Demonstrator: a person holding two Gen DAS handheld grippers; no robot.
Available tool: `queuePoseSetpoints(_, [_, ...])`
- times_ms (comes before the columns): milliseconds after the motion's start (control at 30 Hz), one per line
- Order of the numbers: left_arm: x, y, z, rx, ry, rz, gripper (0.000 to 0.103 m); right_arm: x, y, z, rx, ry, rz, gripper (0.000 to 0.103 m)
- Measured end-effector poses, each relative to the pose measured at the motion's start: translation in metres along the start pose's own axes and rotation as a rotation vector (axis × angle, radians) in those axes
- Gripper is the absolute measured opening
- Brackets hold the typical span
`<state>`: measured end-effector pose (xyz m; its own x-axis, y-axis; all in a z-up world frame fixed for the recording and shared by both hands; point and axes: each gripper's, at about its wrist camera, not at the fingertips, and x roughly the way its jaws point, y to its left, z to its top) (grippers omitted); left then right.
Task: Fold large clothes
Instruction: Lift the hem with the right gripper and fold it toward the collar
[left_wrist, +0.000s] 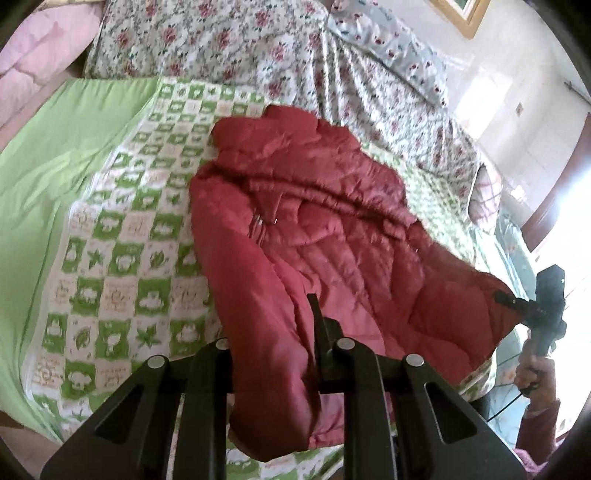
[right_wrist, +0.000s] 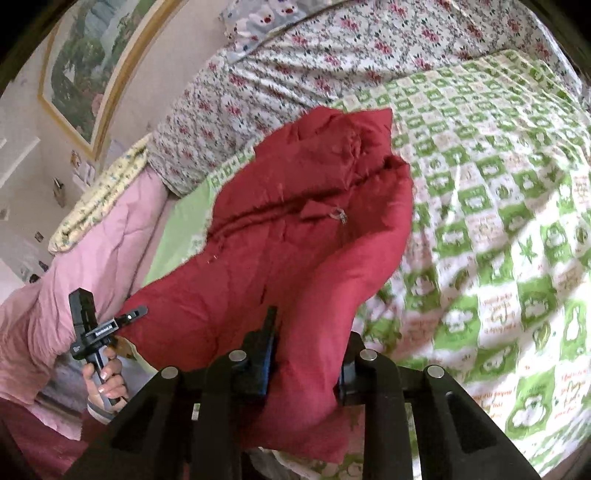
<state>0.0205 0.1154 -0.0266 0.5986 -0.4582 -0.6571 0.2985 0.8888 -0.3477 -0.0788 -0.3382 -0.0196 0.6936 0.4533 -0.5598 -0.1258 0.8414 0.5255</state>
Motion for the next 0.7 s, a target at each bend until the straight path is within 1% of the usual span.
queuePoseSetpoints(100, [-0.003,-0.003,0.012,0.004,-0.024,-0.007,0.018,-0.003,0.003,0.014,0.003,-0.041,0.026,0.024])
queuePoseSetpoints(433, [-0.001,-0.008,0.057,0.004,-0.100,-0.032,0.018,0.000,0.002,0.057,0.018,-0.144,0.061,0.024])
queuePoseSetpoints(567, [0.003,-0.010,0.079,0.003,-0.124,-0.036,0.018,0.006,0.000,0.076,0.025,-0.169,0.065,0.023])
queuePoseSetpoints(700, [0.012,-0.011,0.106,-0.003,-0.152,-0.019,0.018,0.015,0.001,0.101,0.021,-0.198,0.049,0.023])
